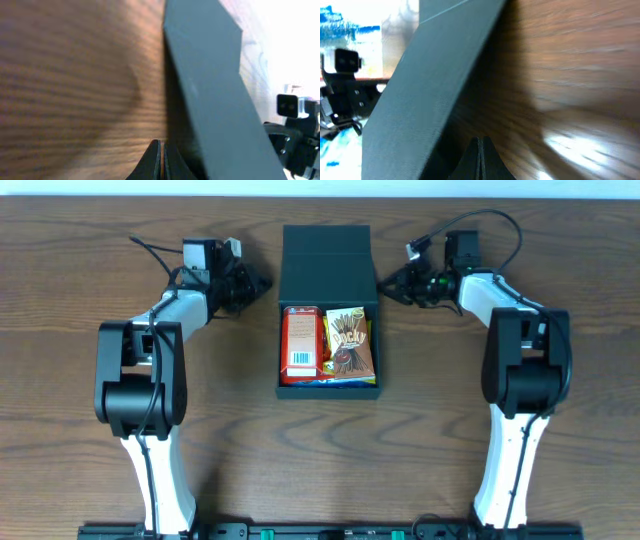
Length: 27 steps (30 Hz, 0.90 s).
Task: Pack container
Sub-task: 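Swing the lid forward with both grippers to close the box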
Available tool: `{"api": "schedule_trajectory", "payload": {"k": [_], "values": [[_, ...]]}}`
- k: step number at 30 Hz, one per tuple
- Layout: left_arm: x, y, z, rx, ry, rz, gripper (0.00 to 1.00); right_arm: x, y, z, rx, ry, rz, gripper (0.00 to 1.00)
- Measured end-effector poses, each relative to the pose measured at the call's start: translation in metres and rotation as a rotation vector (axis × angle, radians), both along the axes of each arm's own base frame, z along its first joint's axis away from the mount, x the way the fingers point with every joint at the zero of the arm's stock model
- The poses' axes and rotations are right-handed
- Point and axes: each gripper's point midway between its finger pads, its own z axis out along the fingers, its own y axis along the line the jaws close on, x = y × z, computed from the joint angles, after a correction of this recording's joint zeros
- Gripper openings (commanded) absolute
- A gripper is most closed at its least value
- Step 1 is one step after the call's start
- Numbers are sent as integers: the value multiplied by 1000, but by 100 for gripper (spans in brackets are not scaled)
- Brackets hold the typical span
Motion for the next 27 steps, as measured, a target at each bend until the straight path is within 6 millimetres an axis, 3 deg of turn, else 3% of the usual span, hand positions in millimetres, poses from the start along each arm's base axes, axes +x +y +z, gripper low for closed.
{"api": "schedule_trajectory", "payload": {"k": [5, 22, 27], "values": [[-8, -9, -6, 5, 51, -15, 6, -6, 20, 2, 8, -4, 40, 1], [-18, -20, -3, -43, 51, -94, 6, -16, 40, 34, 188, -144, 204, 1], [-6, -12, 17, -95, -3, -121, 6, -14, 45, 52, 253, -240, 260, 1]]}}
